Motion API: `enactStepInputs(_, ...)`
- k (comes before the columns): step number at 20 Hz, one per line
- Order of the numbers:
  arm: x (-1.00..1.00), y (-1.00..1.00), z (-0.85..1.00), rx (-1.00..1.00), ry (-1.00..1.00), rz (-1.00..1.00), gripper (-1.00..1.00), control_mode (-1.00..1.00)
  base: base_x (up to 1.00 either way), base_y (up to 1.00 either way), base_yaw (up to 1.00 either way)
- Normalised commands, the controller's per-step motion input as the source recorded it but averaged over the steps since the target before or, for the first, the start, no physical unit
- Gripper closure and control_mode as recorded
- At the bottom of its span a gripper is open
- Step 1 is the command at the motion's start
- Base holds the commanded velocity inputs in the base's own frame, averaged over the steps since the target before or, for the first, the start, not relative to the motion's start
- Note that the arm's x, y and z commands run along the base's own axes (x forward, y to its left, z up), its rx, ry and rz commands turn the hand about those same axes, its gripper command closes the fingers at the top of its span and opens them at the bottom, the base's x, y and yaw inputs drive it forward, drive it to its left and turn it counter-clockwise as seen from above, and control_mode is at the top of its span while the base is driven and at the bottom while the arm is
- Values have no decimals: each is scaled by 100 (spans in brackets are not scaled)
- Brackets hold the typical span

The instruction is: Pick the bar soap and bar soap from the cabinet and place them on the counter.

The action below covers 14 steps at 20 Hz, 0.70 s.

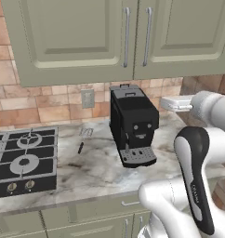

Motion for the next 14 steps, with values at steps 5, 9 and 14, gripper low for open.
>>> enactStepInputs(5,-8,0,23,0,-14,-1,-100,-100,0,0,0)
enactStepInputs(9,0,0,18,0,-10,0,-100,-100,0,0,0)
enactStepInputs(14,0,0,21,0,-12,0,-100,-100,0,0,0)
